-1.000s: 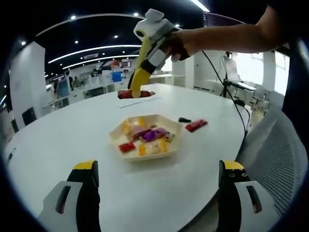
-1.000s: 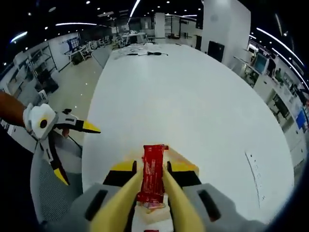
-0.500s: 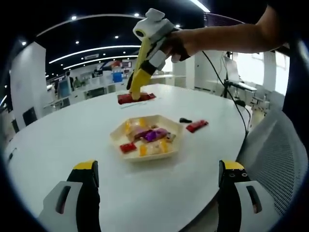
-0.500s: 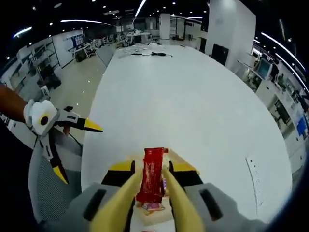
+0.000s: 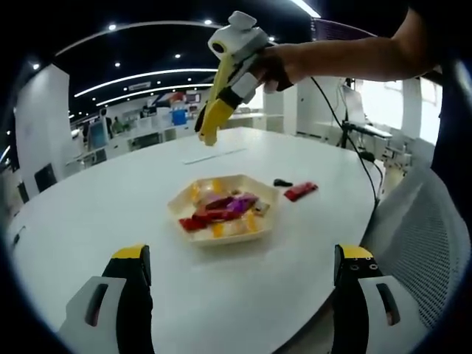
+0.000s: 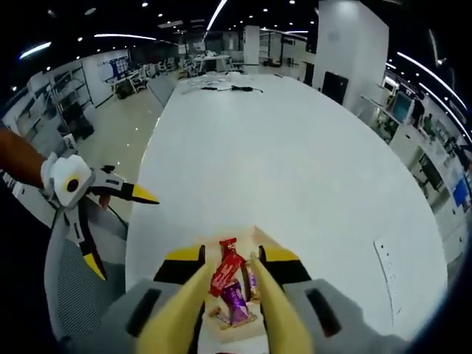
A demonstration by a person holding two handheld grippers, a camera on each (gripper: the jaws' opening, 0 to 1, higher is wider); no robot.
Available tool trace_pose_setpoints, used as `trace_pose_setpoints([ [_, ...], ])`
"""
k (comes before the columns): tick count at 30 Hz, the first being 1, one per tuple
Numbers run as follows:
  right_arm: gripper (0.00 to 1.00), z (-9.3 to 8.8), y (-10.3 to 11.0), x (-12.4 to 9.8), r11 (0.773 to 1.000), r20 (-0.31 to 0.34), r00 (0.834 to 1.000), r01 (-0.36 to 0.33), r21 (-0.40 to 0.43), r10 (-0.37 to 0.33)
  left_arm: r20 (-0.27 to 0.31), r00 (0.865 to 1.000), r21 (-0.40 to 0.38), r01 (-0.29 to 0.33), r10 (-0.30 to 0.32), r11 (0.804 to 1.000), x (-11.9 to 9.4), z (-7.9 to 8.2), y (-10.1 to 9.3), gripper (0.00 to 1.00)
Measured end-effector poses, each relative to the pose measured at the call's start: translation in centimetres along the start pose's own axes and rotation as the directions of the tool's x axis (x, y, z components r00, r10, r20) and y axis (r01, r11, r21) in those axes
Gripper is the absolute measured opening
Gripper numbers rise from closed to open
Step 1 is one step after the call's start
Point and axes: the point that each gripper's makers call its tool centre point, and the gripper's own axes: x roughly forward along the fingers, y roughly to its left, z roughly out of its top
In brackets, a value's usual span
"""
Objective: Place the target food into the container with the food tongs after gripping and lifting it, then release it inside without dropping or visibly crushing the food.
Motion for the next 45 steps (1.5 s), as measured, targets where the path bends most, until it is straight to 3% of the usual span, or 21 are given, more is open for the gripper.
trace_pose_setpoints([
  [23, 0.27, -3.7, -1.8, -2.3, 0.999, 0.013, 0.999, 0.042, 0.024, -0.042, -0.016, 1.000, 0.008, 0.014, -0.014, 1.000, 0.1, -0.3, -0.3, 0.99],
  [33, 0.27, -5.4, -2.8, -4.6, 0.995, 0.035, 0.996, 0.075, 0.062, -0.077, -0.024, 1.000, 0.012, 0.016, -0.016, 1.000, 0.1, -0.4, -0.3, 0.99],
  [41, 0.27, -8.1, -3.4, -6.4, 0.992, 0.033, 0.994, 0.098, 0.077, -0.101, -0.025, 1.000, 0.011, 0.015, -0.015, 1.000, 0.1, -0.4, -0.3, 0.99],
  [45, 0.27, -9.0, -3.1, -7.6, 0.994, 0.078, 0.993, 0.083, 0.075, -0.088, -0.025, 1.000, 0.010, 0.015, -0.015, 1.000, 0.1, -0.5, -0.3, 0.99],
])
